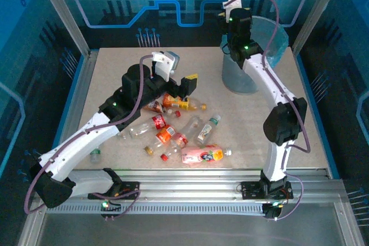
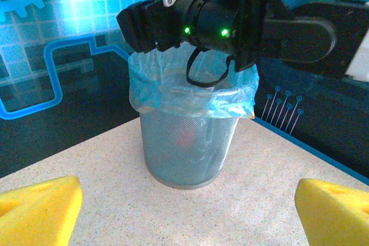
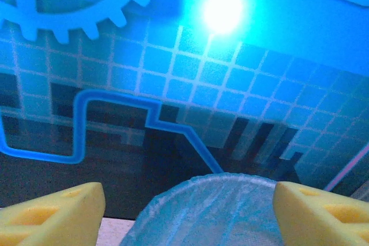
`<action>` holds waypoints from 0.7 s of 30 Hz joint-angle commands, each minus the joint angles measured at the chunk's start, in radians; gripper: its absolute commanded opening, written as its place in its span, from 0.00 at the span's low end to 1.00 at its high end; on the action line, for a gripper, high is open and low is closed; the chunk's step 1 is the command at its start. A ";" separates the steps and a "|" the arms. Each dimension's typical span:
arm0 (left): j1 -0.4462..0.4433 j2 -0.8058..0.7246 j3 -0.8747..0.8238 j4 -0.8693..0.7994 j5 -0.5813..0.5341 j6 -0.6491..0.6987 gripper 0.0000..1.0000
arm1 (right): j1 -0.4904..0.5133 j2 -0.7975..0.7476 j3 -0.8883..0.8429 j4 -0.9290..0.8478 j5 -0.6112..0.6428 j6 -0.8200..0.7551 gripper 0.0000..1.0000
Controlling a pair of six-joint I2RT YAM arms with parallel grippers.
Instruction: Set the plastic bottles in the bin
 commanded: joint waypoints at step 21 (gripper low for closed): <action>-0.006 -0.047 -0.031 -0.161 0.036 0.011 0.95 | 0.206 -0.535 -0.483 -0.529 -0.460 0.335 0.74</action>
